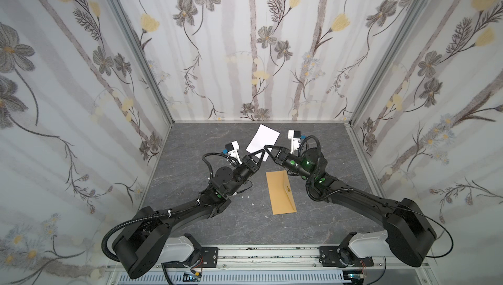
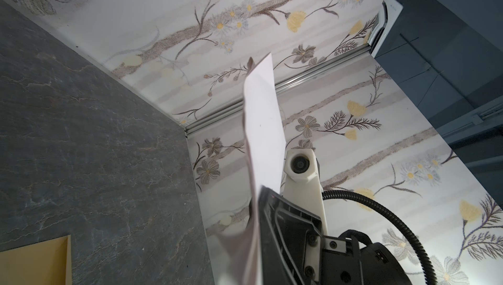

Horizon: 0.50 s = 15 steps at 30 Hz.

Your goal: Place the letter into the envelope and seal it

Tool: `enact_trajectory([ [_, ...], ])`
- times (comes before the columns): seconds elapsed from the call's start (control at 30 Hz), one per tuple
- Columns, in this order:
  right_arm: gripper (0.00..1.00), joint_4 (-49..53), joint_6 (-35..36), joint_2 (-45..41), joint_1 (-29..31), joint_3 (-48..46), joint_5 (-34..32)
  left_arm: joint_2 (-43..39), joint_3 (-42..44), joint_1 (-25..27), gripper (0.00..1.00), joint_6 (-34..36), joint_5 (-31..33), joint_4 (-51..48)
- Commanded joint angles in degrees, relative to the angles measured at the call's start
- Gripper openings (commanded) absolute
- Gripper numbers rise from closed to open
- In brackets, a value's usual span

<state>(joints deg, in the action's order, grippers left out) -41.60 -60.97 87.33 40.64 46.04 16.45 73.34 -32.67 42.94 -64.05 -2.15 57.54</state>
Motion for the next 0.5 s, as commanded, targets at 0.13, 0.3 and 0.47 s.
enact_trajectory([
  [0.13, 0.46, -1.9, 2.2, -4.9, -4.4, -4.7, 5.5, 1.7, -4.4, -6.4, 0.0, 1.7, -16.4, -2.2],
  [0.3, 0.55, 8.0, 9.6, -12.8, -13.5, -6.7, 15.7, 4.8, -15.6, -9.9, 0.0, 12.9, -34.7, -24.9],
  [0.47, 0.62, 22.5, 22.1, -17.1, -17.7, -3.2, 23.9, 6.7, -24.8, -10.1, 0.0, 26.9, -44.3, -47.9],
])
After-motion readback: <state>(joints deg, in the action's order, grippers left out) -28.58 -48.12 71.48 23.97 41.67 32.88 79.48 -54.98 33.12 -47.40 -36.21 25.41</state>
